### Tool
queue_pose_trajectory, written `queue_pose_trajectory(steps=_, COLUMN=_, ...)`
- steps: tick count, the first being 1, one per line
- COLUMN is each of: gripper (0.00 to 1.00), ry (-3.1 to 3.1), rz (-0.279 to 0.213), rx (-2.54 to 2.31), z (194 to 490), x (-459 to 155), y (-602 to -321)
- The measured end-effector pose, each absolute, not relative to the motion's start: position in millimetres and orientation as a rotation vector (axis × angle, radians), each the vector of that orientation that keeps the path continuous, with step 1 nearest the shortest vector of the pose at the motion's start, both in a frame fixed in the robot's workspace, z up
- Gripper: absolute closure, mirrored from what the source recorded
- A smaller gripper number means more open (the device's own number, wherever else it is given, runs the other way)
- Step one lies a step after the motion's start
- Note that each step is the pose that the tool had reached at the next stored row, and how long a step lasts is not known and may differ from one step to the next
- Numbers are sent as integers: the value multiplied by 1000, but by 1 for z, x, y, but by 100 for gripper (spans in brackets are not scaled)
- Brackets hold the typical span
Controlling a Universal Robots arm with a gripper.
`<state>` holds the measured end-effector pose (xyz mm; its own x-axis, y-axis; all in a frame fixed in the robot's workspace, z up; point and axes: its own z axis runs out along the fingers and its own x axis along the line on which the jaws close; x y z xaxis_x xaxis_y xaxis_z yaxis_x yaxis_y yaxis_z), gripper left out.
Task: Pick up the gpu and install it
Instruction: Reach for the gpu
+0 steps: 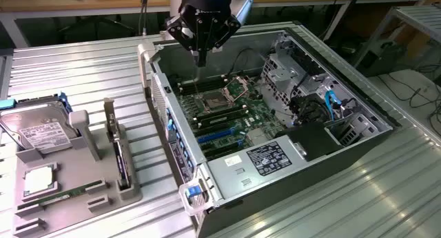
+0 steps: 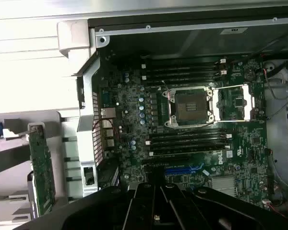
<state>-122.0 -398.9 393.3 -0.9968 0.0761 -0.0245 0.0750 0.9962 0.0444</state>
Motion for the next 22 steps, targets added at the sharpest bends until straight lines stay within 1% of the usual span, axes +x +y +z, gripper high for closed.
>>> queue_pose_trajectory(steps=22, gripper=89, ry=3112, rz=68, rx=118, z=393, x=-136, y=-400)
